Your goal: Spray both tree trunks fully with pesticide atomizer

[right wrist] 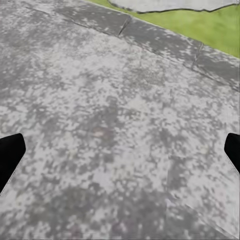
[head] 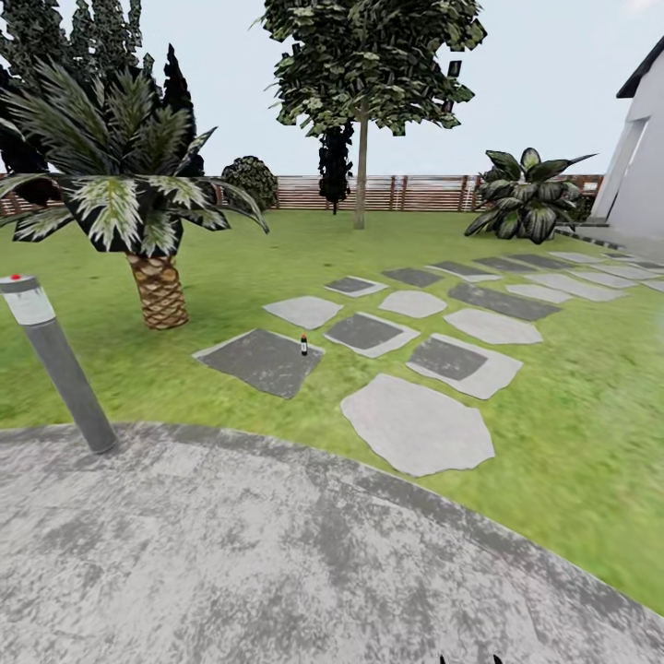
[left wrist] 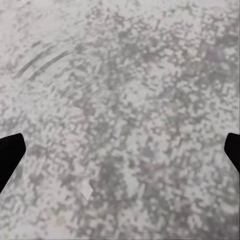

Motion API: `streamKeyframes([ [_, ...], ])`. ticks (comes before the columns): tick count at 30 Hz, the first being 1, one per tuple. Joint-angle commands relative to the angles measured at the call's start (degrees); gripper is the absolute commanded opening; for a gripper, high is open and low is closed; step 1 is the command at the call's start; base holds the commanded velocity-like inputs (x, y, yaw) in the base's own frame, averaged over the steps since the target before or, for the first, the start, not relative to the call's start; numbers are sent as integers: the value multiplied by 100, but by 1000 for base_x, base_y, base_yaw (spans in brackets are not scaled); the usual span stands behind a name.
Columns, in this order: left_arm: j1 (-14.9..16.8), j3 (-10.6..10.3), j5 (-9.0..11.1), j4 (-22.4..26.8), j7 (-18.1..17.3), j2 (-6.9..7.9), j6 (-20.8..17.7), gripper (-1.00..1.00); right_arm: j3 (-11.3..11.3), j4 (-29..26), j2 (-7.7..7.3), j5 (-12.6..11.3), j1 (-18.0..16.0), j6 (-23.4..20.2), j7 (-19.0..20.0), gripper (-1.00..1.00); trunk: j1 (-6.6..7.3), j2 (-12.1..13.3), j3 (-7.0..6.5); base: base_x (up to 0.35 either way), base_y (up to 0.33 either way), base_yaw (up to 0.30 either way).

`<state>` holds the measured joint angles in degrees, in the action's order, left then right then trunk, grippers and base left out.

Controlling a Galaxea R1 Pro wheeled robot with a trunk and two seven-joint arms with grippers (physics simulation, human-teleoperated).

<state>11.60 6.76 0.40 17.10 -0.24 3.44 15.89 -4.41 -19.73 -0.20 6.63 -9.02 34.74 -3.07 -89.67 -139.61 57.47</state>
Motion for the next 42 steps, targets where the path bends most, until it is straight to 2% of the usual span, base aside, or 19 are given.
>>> streamKeyframes([
  [1,2,10,4,-5,-3,-1,19,100,-25,5,3,62,-3,15,-27,100,-2,-2,5,339,0,0],
  [42,2,10,7,-5,-3,2,19,100,-35,4,4,49,-2,27,-35,100,-2,-2,5,339,0,0],
])
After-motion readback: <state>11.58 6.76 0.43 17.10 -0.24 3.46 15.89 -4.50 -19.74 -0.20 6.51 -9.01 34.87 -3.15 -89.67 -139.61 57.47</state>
